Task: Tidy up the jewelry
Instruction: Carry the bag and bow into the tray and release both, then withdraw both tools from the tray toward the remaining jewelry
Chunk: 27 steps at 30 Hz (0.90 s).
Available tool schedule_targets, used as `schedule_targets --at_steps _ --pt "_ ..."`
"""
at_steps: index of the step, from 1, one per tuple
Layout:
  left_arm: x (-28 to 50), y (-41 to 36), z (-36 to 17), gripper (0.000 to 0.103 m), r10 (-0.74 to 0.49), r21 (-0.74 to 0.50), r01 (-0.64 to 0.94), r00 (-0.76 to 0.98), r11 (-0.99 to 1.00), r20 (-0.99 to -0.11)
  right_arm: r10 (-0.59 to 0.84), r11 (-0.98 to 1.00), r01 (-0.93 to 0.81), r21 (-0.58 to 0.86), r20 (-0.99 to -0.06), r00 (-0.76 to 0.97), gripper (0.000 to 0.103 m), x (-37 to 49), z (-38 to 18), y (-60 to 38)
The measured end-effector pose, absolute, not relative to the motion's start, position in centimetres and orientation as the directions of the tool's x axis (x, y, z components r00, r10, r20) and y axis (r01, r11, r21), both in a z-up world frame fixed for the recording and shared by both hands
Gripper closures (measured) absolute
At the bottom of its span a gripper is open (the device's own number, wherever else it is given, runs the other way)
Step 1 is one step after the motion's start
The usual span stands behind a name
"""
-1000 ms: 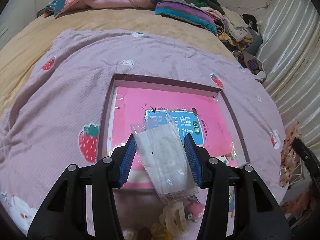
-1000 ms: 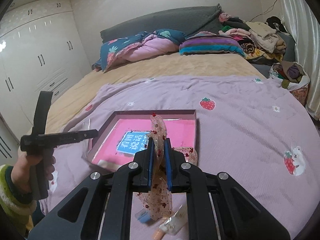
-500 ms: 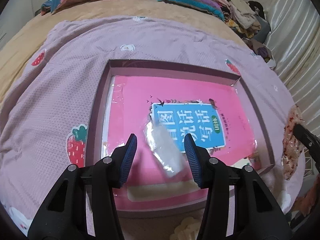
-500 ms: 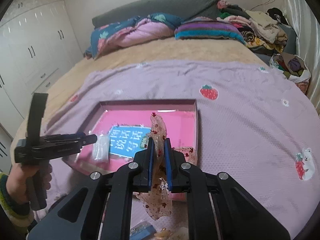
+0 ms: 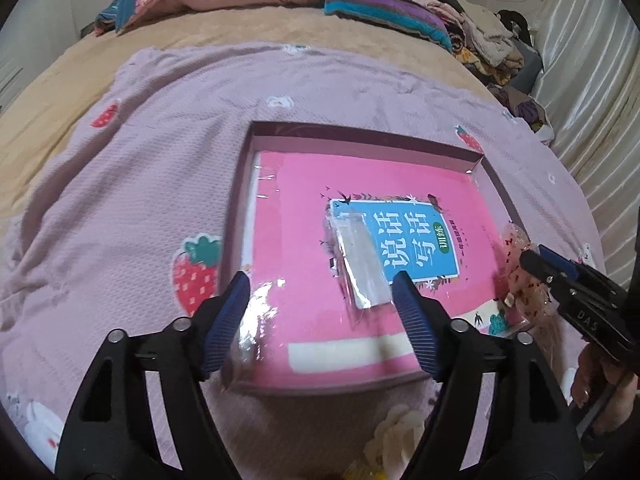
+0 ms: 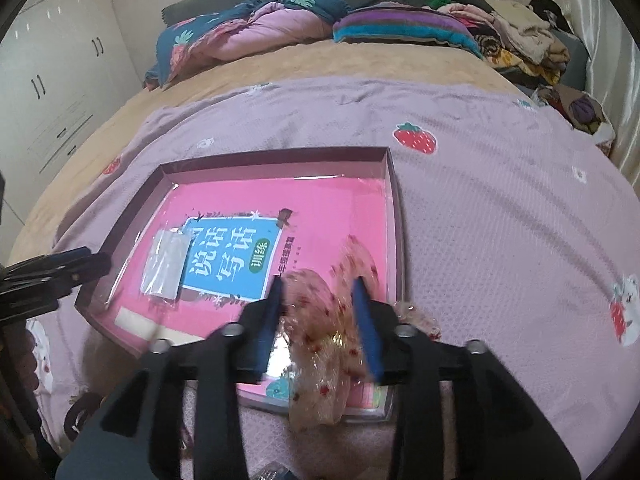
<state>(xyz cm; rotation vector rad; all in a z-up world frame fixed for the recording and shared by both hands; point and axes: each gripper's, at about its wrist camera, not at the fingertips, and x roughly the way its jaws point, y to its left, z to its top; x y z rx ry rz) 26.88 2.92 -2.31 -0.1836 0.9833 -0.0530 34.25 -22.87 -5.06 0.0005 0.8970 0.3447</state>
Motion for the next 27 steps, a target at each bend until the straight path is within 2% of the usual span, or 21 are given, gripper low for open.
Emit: schedule_targets --at_steps 1,4,9,12,27 --pt "26.5 3.0 -2.0 0.030 -0.126 -0.178 -0.039 0.564 0.983 -0.816 0.294 0.946 -0.288 0.147 -0.761 0.578 0.048 34.0 -4.9 -23.0" --pt "25.6 3.2 -1.0 0.022 -0.109 -0.166 -0.044 0.586 0.985 -0.803 0.307 0.944 -0.291 0.156 -0.737 0.602 0.038 32.8 -3.9 -23.6" --pt "24.0 3.5 0.9 0.010 -0.097 -0.169 -0.058 0.619 0.984 -0.779 0.311 0.944 -0.297 0.143 -0.685 0.659 0.024 30.4 -1.2 -24.9" --pt "23.1 3.8 2.1 0.010 -0.091 -0.174 -0.070 0.637 0.982 -0.765 0.316 0.944 -0.293 0.148 -0.654 0.687 0.018 28.9 0.6 -25.9" --pt "16.9 4.5 7.5 0.009 -0.077 -0.196 -0.080 0.728 0.977 -0.682 0.334 0.941 -0.304 0.148 -0.548 0.767 0.011 22.4 6.6 -28.3"
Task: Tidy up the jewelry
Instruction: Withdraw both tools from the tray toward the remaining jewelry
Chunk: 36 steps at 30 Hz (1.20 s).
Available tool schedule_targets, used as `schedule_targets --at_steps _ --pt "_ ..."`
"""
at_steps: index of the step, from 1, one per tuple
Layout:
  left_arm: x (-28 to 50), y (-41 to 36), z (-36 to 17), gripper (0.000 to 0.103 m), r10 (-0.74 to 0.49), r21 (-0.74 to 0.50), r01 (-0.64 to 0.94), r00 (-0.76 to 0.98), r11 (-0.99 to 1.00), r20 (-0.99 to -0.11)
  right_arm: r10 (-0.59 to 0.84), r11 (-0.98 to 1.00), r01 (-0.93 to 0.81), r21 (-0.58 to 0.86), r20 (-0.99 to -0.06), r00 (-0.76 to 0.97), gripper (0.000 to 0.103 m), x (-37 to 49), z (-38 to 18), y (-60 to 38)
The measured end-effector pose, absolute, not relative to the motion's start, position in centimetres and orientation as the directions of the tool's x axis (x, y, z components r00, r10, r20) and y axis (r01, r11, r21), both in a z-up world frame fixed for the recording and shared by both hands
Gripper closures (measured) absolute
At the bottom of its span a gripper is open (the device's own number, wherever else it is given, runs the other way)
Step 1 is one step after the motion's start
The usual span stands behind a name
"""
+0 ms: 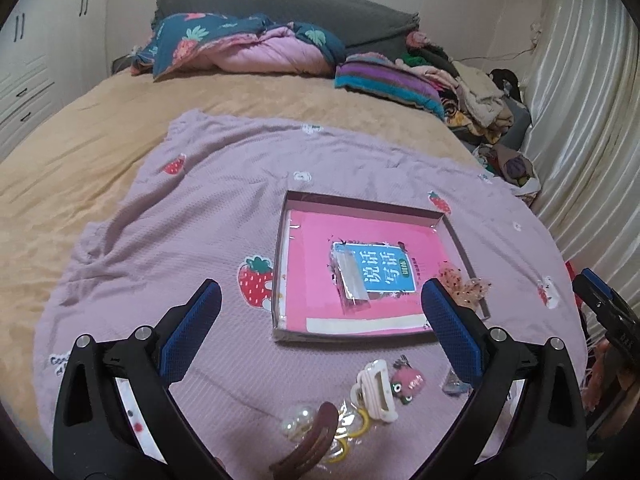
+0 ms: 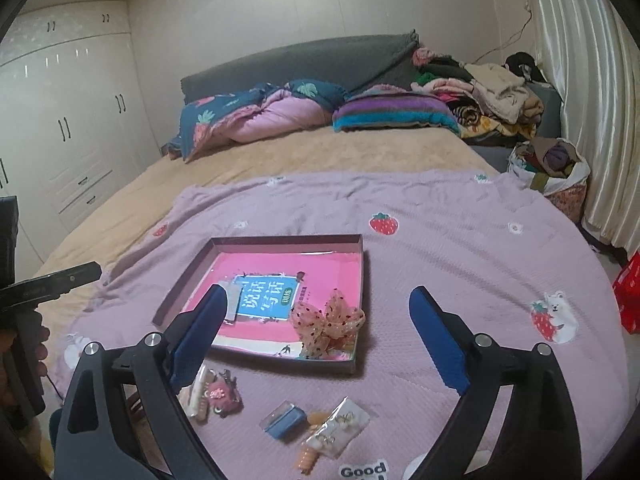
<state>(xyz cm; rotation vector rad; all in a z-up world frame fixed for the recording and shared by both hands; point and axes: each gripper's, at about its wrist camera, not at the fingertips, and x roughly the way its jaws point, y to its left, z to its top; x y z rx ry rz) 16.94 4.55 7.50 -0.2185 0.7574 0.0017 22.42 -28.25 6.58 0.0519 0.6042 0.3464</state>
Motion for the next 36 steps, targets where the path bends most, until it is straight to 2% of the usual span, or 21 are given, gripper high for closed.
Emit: schedule_targets --at_steps 16,36 --pt "11.8 3.7 8.0 0.010 -0.089 -0.186 -0.048 0.746 0.981 -0.660 0.367 0.926 -0.352 0.133 -0.522 0.770 0.010 16.8 7.9 -28.5" --pt "7.9 1.2 4.3 0.009 -0.072 -0.100 0.002 0.702 0.995 -0.709 0.425 0.886 -0.449 0.113 -0.585 0.691 0.009 13.2 4.9 -25.7"
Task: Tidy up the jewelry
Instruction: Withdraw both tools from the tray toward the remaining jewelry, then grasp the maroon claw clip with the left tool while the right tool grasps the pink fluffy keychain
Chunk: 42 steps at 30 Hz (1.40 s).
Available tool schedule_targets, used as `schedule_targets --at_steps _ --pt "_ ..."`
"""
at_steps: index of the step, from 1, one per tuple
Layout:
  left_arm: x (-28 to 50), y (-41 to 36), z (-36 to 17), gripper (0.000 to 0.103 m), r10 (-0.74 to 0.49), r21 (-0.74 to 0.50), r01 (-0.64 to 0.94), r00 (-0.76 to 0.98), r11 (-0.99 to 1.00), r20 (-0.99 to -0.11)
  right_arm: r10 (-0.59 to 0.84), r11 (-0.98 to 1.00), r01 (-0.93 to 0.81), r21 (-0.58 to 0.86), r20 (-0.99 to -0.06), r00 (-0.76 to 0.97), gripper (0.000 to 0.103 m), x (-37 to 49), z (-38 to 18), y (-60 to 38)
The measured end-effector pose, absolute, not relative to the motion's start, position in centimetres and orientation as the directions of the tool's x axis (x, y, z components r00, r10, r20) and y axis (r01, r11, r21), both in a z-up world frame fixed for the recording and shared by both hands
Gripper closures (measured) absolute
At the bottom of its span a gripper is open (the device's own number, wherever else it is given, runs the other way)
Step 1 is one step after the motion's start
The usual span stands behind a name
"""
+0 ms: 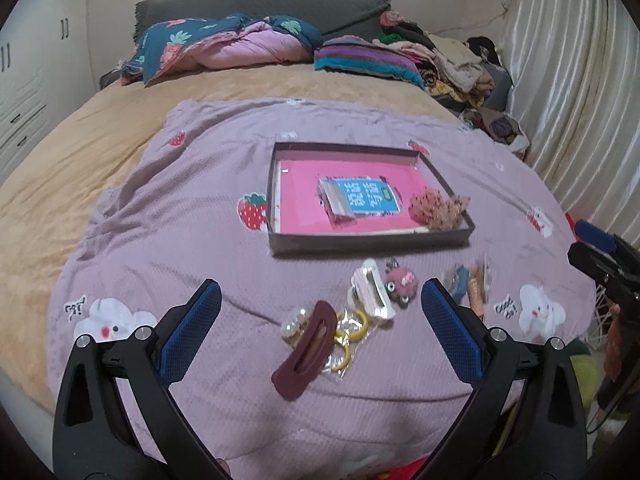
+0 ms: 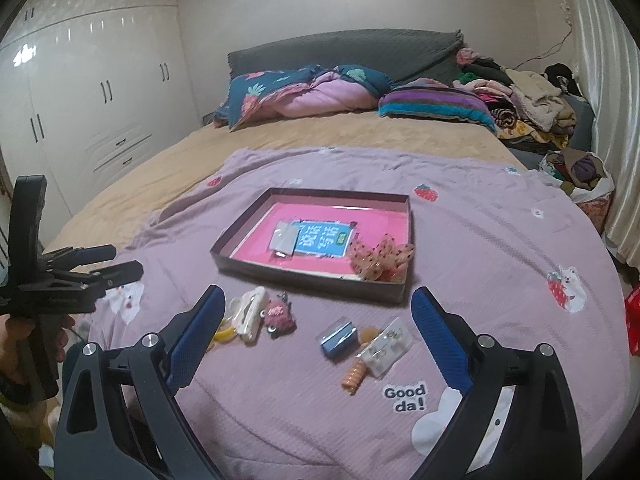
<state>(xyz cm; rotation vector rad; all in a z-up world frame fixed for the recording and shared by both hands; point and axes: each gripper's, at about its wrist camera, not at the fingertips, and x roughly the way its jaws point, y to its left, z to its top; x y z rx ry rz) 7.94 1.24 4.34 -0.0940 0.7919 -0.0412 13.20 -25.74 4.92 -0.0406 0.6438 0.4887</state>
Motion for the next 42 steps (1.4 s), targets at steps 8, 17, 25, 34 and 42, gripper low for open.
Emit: schedule_targets --at_steps 8,17,25,34,42 --pt "7.5 1.2 2.2 0.010 -0.079 -0.100 0.008 0.665 0.995 -0.743 0.423 0.876 -0.471 0.100 -0.628 0.653 0.009 12.6 2.9 -24.3" --pt "7.4 2.0 -0.9 0.010 -0.101 -0.118 0.012 0.610 0.993 -0.786 0.422 0.865 -0.493 0.096 -0.671 0.609 0.009 12.8 0.8 -22.9" --pt "7.8 3.4 -4.2 0.025 -0.161 -0.187 0.008 0.547 0.982 -0.822 0.413 0.857 -0.508 0.087 -0.705 0.576 0.009 13.4 -1.0 -21.5" --pt "9.1 4.0 -6.7 0.057 -0.259 -0.287 0.020 0.491 0.958 -0.831 0.381 0.850 -0.525 0.042 -0.736 0.559 0.009 14.7 -2.5 -19.9" --pt "10.4 3.6 -7.6 0.073 -0.285 -0.290 0.061 0.461 0.955 -0.840 0.357 0.835 -0.550 0.011 -0.772 0.526 0.011 17.2 -4.1 -17.7"
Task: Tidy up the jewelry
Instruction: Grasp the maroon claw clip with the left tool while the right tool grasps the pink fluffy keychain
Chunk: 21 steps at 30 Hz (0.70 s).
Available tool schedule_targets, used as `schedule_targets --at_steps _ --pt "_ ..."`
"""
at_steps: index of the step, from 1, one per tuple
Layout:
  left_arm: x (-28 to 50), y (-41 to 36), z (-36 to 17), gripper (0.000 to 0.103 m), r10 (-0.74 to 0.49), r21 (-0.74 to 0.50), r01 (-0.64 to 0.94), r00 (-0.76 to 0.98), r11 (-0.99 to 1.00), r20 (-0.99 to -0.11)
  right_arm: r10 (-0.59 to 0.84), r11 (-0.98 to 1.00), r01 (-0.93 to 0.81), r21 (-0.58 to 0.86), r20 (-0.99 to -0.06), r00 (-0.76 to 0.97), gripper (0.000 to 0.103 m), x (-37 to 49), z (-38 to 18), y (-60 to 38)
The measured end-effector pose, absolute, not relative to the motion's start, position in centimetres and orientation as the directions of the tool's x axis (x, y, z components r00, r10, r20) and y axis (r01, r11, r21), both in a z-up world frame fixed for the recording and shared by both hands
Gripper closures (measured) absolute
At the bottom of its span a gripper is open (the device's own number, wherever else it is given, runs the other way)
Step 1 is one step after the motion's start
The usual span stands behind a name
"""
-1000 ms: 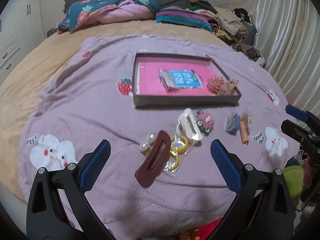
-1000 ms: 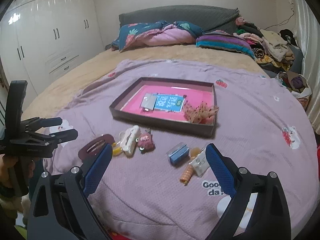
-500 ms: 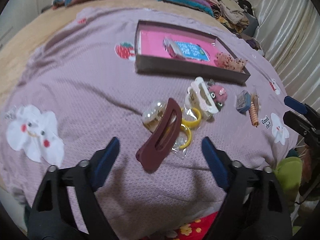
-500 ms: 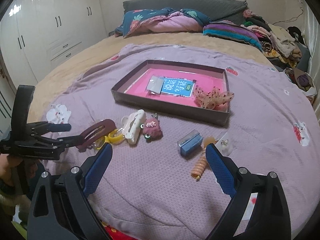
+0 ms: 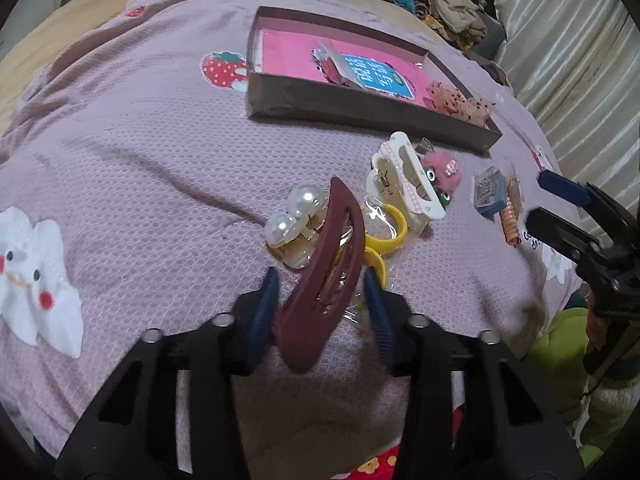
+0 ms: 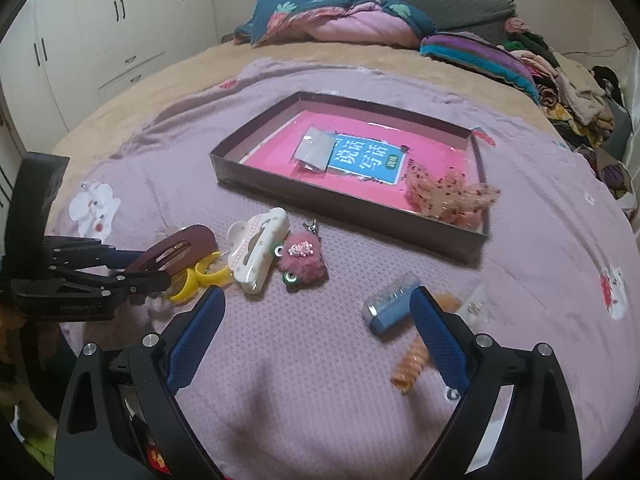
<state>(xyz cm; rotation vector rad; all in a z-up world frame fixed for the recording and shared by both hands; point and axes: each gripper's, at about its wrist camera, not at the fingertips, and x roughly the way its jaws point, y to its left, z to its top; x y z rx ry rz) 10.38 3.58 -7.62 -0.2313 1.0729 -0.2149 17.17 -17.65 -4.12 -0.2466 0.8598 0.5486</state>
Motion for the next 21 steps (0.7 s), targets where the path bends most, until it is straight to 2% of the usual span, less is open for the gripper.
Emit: schedule_targets --at_steps 7,11,18,21 --pt "10.4 4.0 -7.6 0.094 -0.327 -0.330 0.078 0.461 0.941 -0.825 0.319 0.822 -0.569 -0.005 -0.824 0.469 0.033 20.2 -6.2 -15.3" --pt "9.8 4.4 -7.1 0.096 -0.339 -0.342 0.083 0.468 0.936 -0.816 0.296 0.809 -0.587 -0.018 -0.851 0.434 0.044 21.6 -7.7 -14.3" --pt "9.0 5.2 -5.7 0.097 -0.348 -0.355 0.082 0.488 0.931 -0.800 0.311 0.795 -0.606 0.023 -0.873 0.375 0.073 22.9 -9.5 -13.2" --pt "8.8 5.3 -5.2 0.097 -0.349 -0.355 0.085 0.492 0.931 -0.798 0.324 0.796 -0.604 0.029 -0.864 0.385 0.075 22.7 -9.5 -13.1"
